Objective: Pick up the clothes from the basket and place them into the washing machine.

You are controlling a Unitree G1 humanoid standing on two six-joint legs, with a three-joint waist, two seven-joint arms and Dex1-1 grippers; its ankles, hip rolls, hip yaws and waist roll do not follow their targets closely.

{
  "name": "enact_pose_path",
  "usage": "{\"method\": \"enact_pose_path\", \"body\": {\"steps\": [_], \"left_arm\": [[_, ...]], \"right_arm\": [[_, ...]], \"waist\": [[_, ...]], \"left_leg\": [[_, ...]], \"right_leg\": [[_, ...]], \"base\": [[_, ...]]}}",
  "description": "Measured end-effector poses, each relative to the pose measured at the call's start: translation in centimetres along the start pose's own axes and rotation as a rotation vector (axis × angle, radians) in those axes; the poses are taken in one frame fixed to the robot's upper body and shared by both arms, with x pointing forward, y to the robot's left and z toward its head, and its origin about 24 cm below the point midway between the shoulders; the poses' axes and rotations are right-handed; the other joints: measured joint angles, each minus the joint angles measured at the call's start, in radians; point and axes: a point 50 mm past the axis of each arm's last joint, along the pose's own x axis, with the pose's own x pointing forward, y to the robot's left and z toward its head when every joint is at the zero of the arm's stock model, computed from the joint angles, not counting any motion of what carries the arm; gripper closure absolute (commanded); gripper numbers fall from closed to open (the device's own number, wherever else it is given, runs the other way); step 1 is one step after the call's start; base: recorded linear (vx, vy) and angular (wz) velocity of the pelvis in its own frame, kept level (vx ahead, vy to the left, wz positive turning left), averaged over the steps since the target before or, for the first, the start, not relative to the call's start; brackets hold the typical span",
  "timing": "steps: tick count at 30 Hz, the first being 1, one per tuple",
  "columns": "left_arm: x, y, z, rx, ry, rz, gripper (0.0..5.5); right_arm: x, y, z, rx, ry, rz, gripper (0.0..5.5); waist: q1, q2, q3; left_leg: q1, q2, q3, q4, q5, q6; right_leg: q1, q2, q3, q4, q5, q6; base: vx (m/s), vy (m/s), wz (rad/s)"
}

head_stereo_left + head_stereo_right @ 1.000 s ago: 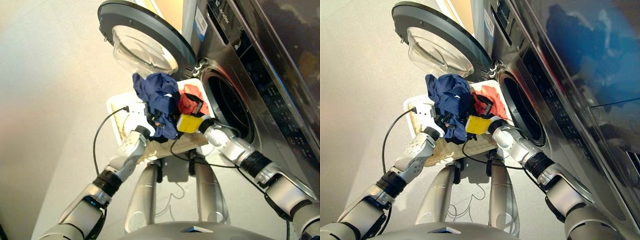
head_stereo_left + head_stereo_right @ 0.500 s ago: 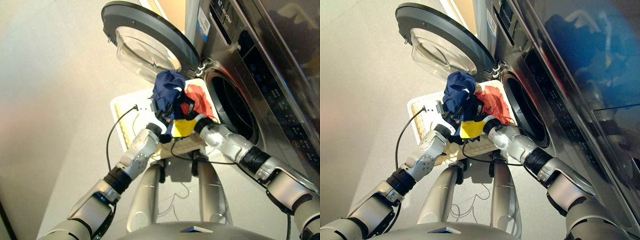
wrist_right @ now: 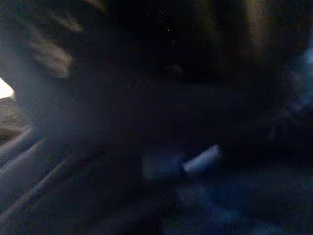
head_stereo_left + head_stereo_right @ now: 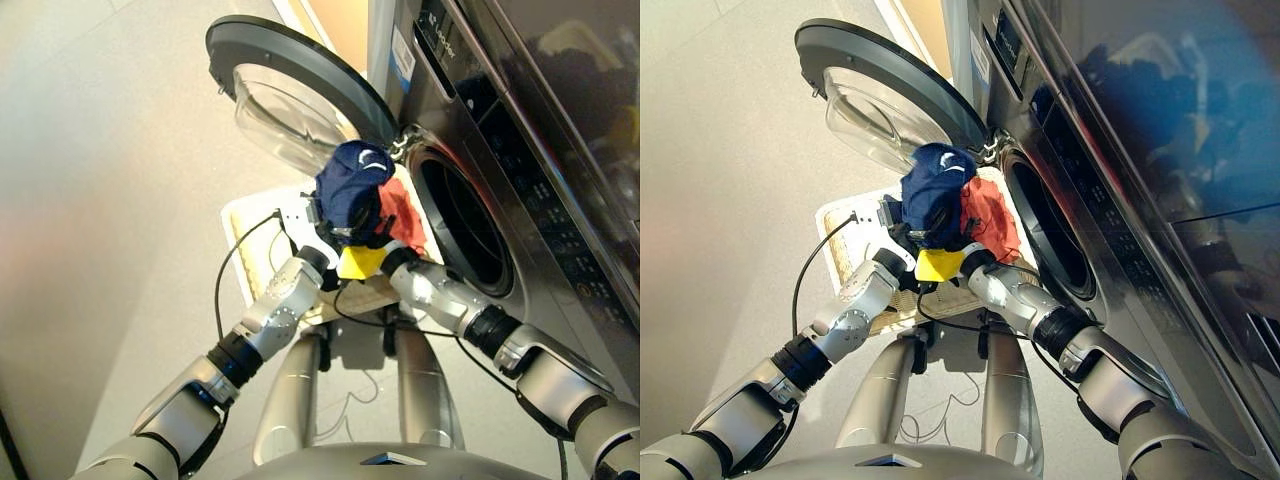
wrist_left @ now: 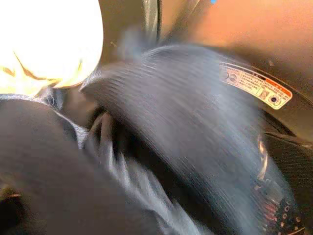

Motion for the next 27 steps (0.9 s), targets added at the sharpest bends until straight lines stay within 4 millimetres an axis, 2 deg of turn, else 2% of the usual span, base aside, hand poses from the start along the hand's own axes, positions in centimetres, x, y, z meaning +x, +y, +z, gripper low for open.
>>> {"method": "enact_pose_path", "body": {"steps": [6, 13, 18, 23, 27], "left_arm": [[-1.0, 1.5, -0.1, -0.048, -0.032, 0.085, 0.0], [-4.8, 6.6, 1.5, -0.148, -0.253, 0.432, 0.0], [-6.7, 8.7, 2.3, -0.172, -0.371, 0.604, 0.0], [-7.7, 10.7, 0.6, -0.11, -0.298, 0.727, 0.0], [-8.4, 11.4, -0.9, -0.064, -0.225, 0.773, 0.0]], "right_arm": [[-0.8, 0.5, -1.0, 0.15, 0.091, -0.046, 5.5], [-1.5, -0.1, -3.1, 0.33, 0.229, -0.176, 5.5], [-2.0, -0.3, -4.0, 0.422, 0.301, -0.262, 5.5], [-2.7, 0.5, -5.7, 0.543, 0.42, -0.315, 5.5], [-3.1, 0.4, -6.7, 0.669, 0.493, -0.385, 5.5]], "waist": [[-0.002, 0.0, -0.005], [0.004, -0.001, -0.007], [0.007, -0.001, -0.008], [0.014, -0.001, -0.015], [0.033, 0.007, -0.026]], "left_leg": [[0.002, 0.003, -0.001, -0.001, -0.002, 0.001], [0.001, 0.004, -0.007, -0.004, -0.002, 0.001], [0.0, 0.004, -0.009, -0.003, -0.002, 0.0], [-0.003, 0.004, -0.009, -0.003, -0.001, 0.0], [-0.028, 0.003, -0.016, -0.001, 0.001, -0.002]], "right_leg": [[0.001, -0.001, 0.0, -0.001, -0.003, 0.0], [0.001, -0.003, -0.001, 0.001, -0.003, 0.0], [0.001, -0.007, -0.003, 0.001, -0.003, 0.0], [-0.002, -0.007, -0.004, 0.001, -0.003, 0.0], [-0.022, -0.009, -0.011, 0.001, -0.002, -0.001]], "base": [[0.048, -0.005, -0.001], [0.0, 0.0, 0.0], [0.0, 0.0, 0.0], [0.0, 0.0, 0.0], [0.0, 0.0, 0.0]]}}
